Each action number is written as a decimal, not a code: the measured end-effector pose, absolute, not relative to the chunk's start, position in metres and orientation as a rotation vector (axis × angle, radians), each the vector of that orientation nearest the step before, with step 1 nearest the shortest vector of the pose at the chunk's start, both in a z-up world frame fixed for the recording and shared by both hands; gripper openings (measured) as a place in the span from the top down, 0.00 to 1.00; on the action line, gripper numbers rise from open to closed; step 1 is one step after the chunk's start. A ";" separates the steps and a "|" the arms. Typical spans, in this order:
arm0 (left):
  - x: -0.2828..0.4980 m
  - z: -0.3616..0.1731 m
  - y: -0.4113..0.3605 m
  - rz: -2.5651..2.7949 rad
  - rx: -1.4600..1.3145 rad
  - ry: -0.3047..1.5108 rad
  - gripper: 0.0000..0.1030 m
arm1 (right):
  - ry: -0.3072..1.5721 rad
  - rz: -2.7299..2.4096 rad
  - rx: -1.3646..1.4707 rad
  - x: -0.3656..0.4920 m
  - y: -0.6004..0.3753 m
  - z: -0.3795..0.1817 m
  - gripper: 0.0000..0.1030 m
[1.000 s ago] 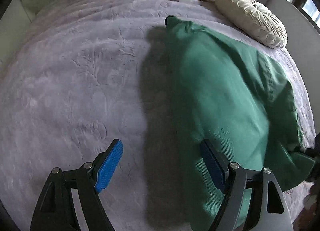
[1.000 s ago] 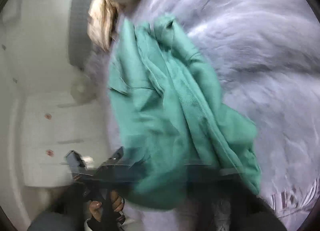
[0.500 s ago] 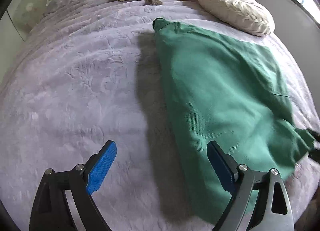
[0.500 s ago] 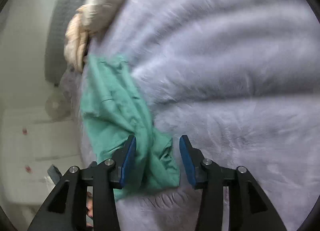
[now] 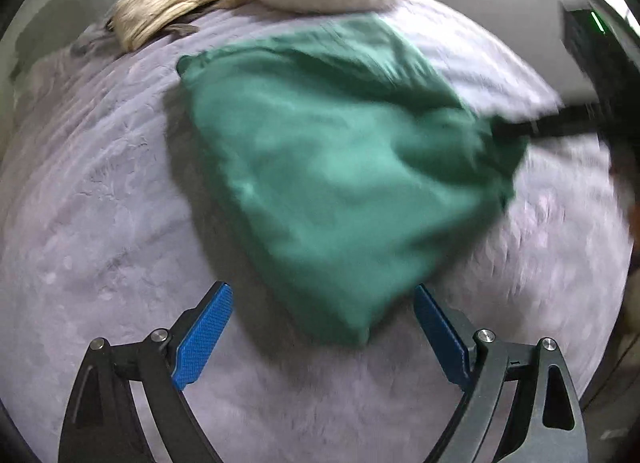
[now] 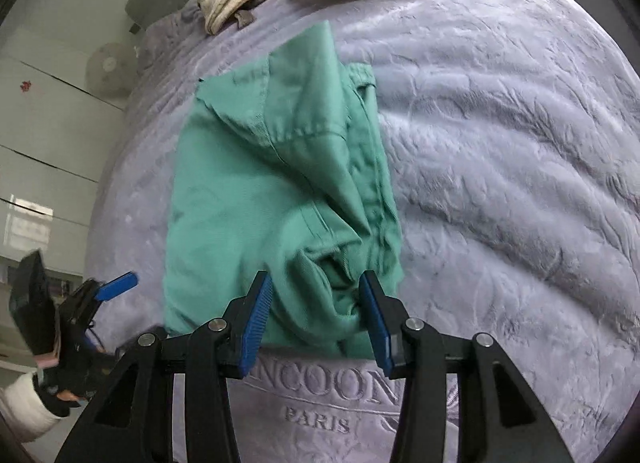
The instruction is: Fold large clothes
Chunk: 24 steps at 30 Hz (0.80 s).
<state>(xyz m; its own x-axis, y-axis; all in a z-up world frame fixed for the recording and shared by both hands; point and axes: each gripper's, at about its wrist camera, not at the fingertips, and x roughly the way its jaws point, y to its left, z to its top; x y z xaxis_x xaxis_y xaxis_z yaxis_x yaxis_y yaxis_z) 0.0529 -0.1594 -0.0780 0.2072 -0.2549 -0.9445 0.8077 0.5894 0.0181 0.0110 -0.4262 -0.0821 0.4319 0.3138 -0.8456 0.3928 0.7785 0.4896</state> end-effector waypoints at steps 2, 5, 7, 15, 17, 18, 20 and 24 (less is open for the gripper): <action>0.041 -0.089 -0.163 -0.811 0.651 1.137 0.10 | 1.156 -0.063 0.732 0.010 -0.431 -0.090 0.51; 0.035 -0.099 -0.178 -0.755 0.691 1.071 0.10 | 1.158 -0.061 0.757 0.018 -0.431 -0.097 0.52; 0.042 -0.100 -0.181 -0.678 0.680 1.018 0.10 | 1.185 -0.069 0.762 0.023 -0.428 -0.099 0.69; 0.074 -0.108 -0.136 -0.639 0.585 1.065 0.10 | 1.181 -0.078 0.937 -0.006 -0.426 -0.112 0.95; 0.072 -0.116 -0.132 -0.642 0.573 1.093 0.10 | 1.207 -0.133 1.039 -0.019 -0.431 -0.146 0.95; 0.069 -0.118 -0.131 -0.640 0.584 1.096 0.10 | 1.198 -0.138 1.128 -0.027 -0.435 -0.164 0.95; 0.061 -0.114 -0.126 -0.643 0.615 1.091 0.10 | 1.137 -0.135 1.256 -0.040 -0.443 -0.176 0.96; 0.053 -0.099 -0.100 -0.667 0.619 1.138 0.10 | 1.116 -0.174 1.195 -0.052 -0.450 -0.147 0.75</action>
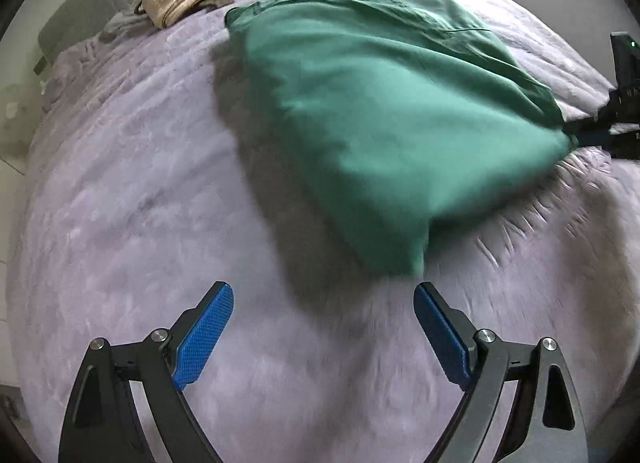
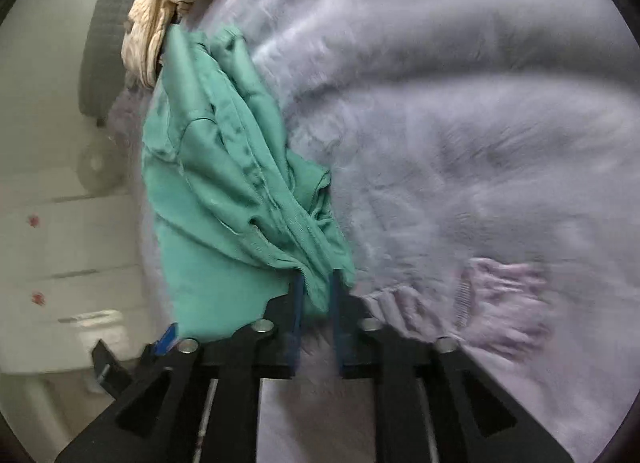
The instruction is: Fold large clothes
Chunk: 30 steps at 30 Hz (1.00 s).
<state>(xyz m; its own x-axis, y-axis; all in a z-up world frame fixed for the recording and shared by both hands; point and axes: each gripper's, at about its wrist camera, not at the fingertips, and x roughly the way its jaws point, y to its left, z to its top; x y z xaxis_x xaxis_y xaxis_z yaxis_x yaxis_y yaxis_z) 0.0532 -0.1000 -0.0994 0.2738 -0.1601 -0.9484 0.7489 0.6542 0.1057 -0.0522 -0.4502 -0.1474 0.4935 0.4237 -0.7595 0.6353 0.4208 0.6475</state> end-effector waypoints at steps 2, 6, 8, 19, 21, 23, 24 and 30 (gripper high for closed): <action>0.060 -0.084 -0.090 -0.646 0.567 1.141 0.10 | 1.071 -0.175 1.118 -0.051 -0.455 -0.119 0.69; 0.094 -0.066 -0.097 -0.590 0.405 1.130 0.10 | 0.965 -0.129 1.046 -0.012 -0.471 -0.084 0.44; 0.109 -0.070 -0.111 -0.581 0.354 1.150 0.10 | 0.967 -0.130 1.009 0.024 -0.477 -0.084 0.44; 0.097 -0.123 -0.131 -0.618 0.373 1.218 0.10 | 1.167 -0.209 0.871 0.127 -0.488 -0.147 0.96; 0.098 -0.122 -0.133 -0.620 0.386 1.209 0.10 | 1.157 -0.202 0.927 0.128 -0.494 -0.161 0.96; 0.097 -0.119 -0.134 -0.629 0.420 1.195 0.10 | 1.121 -0.192 0.982 0.121 -0.499 -0.159 0.97; 0.097 -0.118 -0.134 -0.631 0.427 1.194 0.10 | 1.108 -0.191 1.011 0.116 -0.502 -0.157 0.97; 0.102 -0.117 -0.130 -0.629 0.411 1.218 0.10 | 1.054 -0.164 0.969 0.085 -0.484 -0.100 0.93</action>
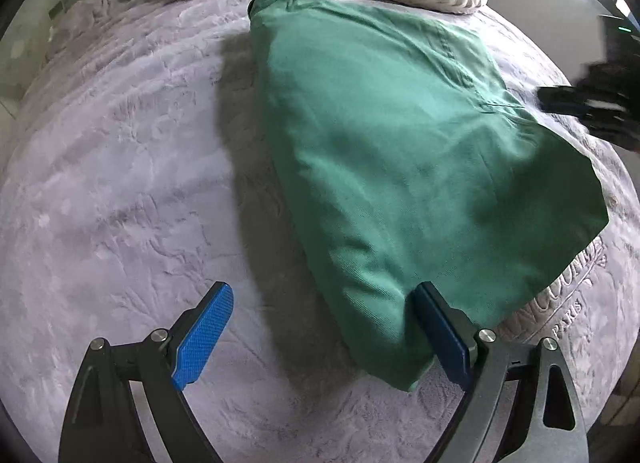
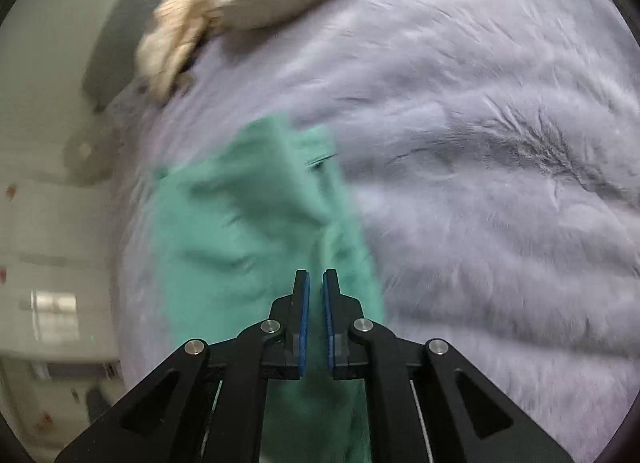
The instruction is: Fold large clothes
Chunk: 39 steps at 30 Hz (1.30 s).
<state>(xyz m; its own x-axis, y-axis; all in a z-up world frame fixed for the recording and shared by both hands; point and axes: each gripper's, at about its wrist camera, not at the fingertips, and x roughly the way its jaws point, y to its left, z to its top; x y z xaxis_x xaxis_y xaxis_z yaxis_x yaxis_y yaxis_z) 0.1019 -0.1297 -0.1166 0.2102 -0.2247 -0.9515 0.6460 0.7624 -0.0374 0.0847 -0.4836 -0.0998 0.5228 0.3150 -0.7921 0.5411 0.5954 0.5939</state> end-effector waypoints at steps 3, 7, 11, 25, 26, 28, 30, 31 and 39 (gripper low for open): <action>0.102 -0.117 -0.130 -0.622 0.406 1.227 0.10 | 1.069 -0.084 0.875 0.072 -0.449 -0.077 0.93; 0.100 -0.116 -0.132 -0.627 0.414 1.223 0.10 | 1.169 -0.123 0.759 0.055 -0.419 -0.094 0.93; 0.099 -0.117 -0.134 -0.631 0.416 1.231 0.10 | 1.214 -0.146 0.922 0.034 -0.422 -0.152 1.00; 0.102 -0.114 -0.134 -0.602 0.413 1.254 0.10 | 1.152 -0.264 0.978 -0.010 -0.453 -0.096 0.96; 0.102 -0.114 -0.135 -0.599 0.413 1.257 0.10 | 1.158 -0.265 0.972 -0.013 -0.458 -0.096 0.96; 0.103 -0.114 -0.135 -0.592 0.411 1.267 0.10 | 1.167 -0.258 0.971 -0.010 -0.457 -0.099 0.96; 0.104 -0.114 -0.135 -0.587 0.407 1.278 0.10 | 1.173 -0.248 0.978 -0.007 -0.457 -0.101 0.96; 0.104 -0.113 -0.135 -0.586 0.403 1.286 0.10 | 1.177 -0.244 0.981 -0.003 -0.456 -0.104 0.96; 0.124 -0.098 -0.136 -0.591 0.316 1.321 0.10 | 1.195 -0.216 1.000 0.011 -0.460 -0.112 0.63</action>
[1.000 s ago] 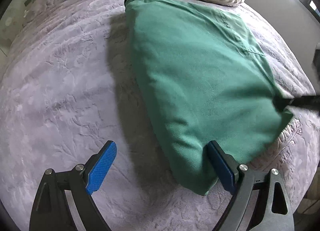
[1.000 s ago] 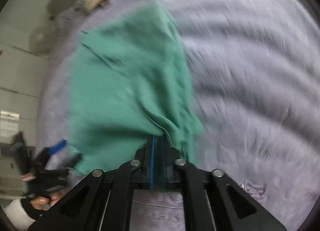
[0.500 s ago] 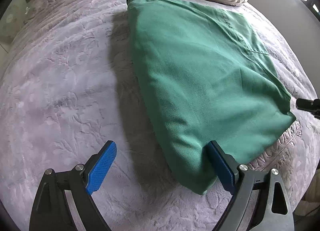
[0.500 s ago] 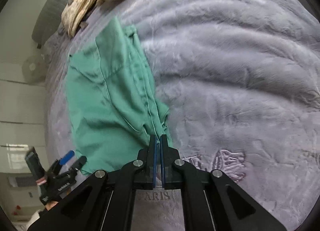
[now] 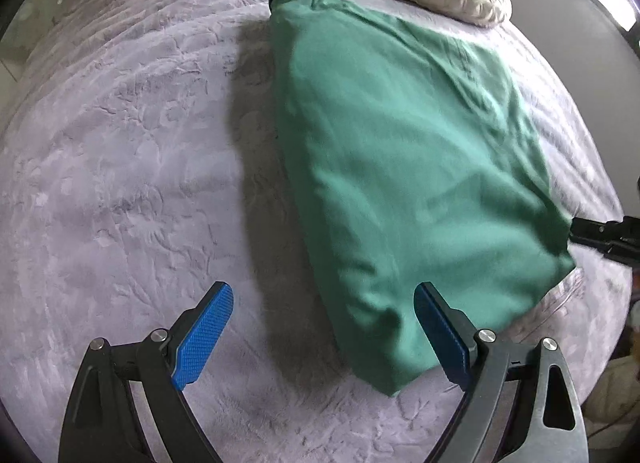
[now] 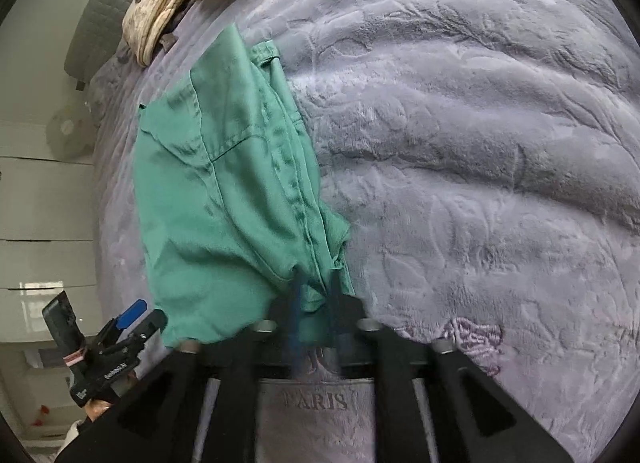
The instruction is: Fold large clothes
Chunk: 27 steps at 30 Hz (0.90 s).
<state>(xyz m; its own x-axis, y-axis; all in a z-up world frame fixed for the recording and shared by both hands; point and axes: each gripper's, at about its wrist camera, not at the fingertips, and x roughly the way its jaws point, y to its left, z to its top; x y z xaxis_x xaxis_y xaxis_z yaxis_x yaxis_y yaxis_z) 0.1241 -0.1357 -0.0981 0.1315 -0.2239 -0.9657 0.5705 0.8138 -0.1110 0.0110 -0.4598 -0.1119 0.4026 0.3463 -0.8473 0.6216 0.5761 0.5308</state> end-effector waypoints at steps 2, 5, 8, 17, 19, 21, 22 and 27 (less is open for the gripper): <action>0.133 -0.096 -0.137 -0.584 0.289 1.330 0.10 | 1.173 -0.216 0.993 0.014 -0.465 -0.110 0.34; 0.149 -0.091 -0.141 -0.578 0.254 1.278 0.00 | 1.113 -0.149 1.024 0.024 -0.473 -0.107 0.32; 0.169 -0.096 -0.149 -0.586 0.233 1.279 0.00 | 1.095 -0.077 1.024 0.048 -0.483 -0.111 0.32; 0.219 -0.159 -0.160 -0.703 -0.006 1.493 0.00 | 1.145 0.152 1.087 0.128 -0.500 -0.170 0.31; 0.219 -0.166 -0.170 -0.745 -0.037 1.517 0.00 | 1.141 0.178 1.081 0.141 -0.497 -0.174 0.30; 0.217 -0.171 -0.178 -0.763 -0.057 1.532 0.00 | 1.142 0.194 1.082 0.152 -0.492 -0.179 0.28; 0.216 -0.173 -0.184 -0.763 -0.060 1.537 0.00 | 1.143 0.189 1.084 0.155 -0.490 -0.180 0.27; 0.207 -0.153 -0.191 -0.769 -0.014 1.475 0.34 | 1.134 0.147 1.134 0.153 -0.480 -0.174 0.66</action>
